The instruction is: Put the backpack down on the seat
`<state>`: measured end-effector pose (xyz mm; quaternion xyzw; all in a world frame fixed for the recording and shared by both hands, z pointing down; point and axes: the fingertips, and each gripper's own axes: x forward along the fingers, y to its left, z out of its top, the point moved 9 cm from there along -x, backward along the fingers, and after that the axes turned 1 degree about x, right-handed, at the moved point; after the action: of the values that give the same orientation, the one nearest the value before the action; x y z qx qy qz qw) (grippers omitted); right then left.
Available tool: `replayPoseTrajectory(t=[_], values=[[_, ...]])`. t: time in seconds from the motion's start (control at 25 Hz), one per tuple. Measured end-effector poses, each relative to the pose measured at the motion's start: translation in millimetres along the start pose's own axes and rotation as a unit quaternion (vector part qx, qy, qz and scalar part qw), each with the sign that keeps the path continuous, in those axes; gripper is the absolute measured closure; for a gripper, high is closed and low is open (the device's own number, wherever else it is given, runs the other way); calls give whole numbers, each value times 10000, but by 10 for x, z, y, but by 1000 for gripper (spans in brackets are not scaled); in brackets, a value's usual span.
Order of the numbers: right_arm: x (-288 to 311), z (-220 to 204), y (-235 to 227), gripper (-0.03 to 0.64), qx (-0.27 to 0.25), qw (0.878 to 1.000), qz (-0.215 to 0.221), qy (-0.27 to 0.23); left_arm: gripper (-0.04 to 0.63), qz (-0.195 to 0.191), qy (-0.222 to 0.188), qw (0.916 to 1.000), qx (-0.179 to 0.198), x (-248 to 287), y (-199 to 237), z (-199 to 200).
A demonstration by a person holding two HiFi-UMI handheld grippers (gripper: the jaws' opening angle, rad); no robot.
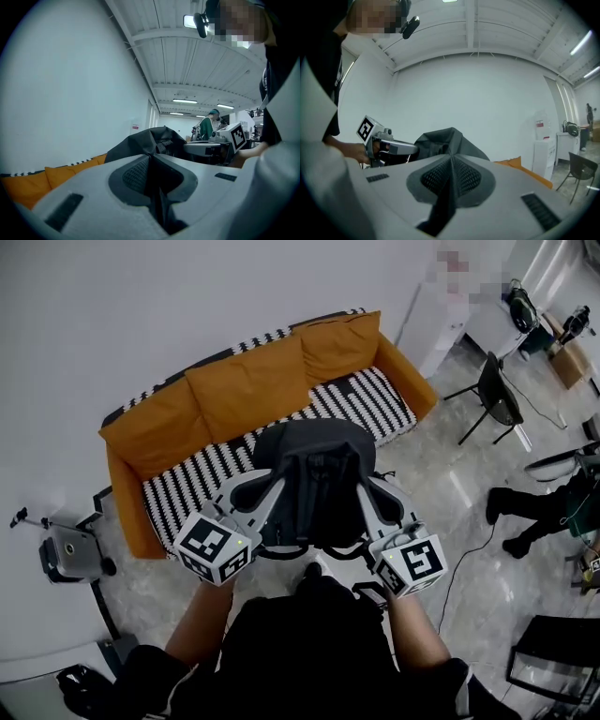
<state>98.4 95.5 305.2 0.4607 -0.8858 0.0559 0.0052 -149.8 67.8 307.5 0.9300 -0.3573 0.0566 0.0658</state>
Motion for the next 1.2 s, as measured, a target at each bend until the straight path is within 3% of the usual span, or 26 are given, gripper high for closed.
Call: replayPoseTrajectory(t=[0.52, 1.2], values=[[475, 74, -717, 578, -179, 9994, 281, 26, 555, 318, -27, 9995, -80, 630, 268, 103], [852, 10, -1216, 578, -75, 9995, 292, 120, 555, 345, 77, 9994, -56, 1179, 585, 113]])
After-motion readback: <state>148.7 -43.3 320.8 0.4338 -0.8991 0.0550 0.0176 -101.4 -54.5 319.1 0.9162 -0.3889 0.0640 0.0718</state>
